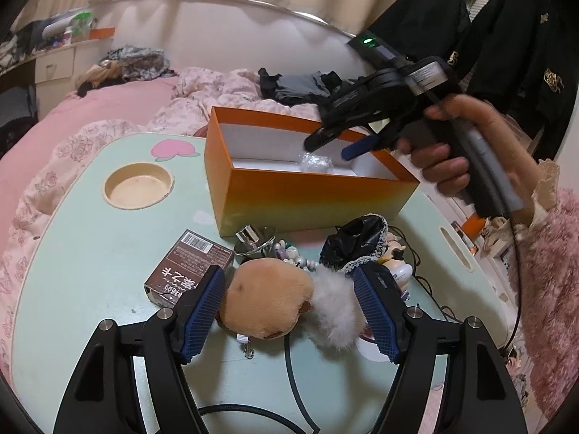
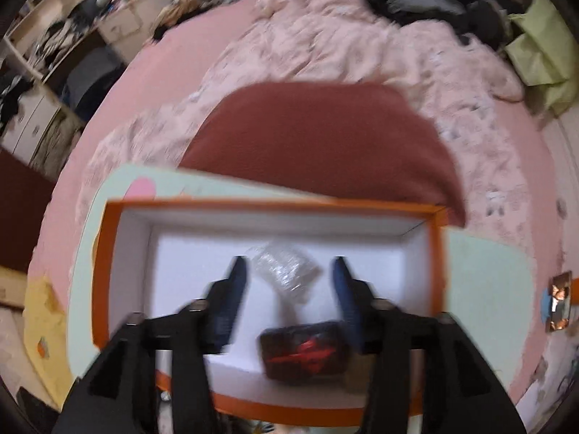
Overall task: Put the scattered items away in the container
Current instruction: 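Reach into the box and grasp the clear plastic bag, right gripper, then set the clear bag on the table with the right gripper while the left reaches into the box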
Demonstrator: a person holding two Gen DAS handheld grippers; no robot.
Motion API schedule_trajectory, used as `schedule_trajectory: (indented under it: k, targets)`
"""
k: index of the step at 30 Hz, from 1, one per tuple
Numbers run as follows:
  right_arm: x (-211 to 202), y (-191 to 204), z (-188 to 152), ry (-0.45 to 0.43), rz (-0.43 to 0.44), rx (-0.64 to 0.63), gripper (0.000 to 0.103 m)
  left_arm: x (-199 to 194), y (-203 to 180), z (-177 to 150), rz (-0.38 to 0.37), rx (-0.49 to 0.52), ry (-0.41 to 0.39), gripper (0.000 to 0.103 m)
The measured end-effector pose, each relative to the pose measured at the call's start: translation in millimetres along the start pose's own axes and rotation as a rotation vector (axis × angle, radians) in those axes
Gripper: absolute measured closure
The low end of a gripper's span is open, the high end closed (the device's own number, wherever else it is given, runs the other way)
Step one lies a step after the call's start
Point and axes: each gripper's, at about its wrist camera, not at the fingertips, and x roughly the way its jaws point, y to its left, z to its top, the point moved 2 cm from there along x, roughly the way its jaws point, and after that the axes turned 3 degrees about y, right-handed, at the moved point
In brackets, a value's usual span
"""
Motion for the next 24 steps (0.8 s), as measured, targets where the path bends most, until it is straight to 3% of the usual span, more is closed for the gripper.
schedule_trajectory:
  k: [2, 5, 7, 10, 15, 20, 24]
  targets:
    - [11.4, 3.5, -0.3, 0.005, -0.045, -0.006, 0.04, 0.1, 1.5, 0.0, 0.001, 0.003, -0.002, 0.03]
    - [31.5, 5.9, -1.0, 0.052, -0.037, 0.012, 0.042, -0.3, 3.7, -0.4, 0.002, -0.003, -0.003, 0.03]
    - [34.5, 4.1, -1.0, 0.047, -0.055, 0.027, 0.072, -0.9, 7.3, -0.4, -0.004, -0.013, -0.004, 0.03]
    - [22.0, 0.7, -5.5, 0.012, -0.033, 0.034, 0.072, -1.6, 10.7, -0.3, -0.008, -0.024, -0.005, 0.03]
    - [-31.3, -4.2, -27.9, -0.145, 0.081, 0.065, 0.072, 0.3, 13.0, 0.3, -0.001, -0.036, 0.004, 0.03]
    - [-75.5, -3.3, -82.5, -0.261, 0.137, 0.017, 0.072, 3.6, 7.8, 1.4, 0.025, -0.019, 0.02, 0.03]
    - [-76.2, -13.9, -126.6, -0.281, 0.19, 0.013, 0.072, 5.2, 3.8, 4.0, 0.044, -0.015, 0.028, 0.03]
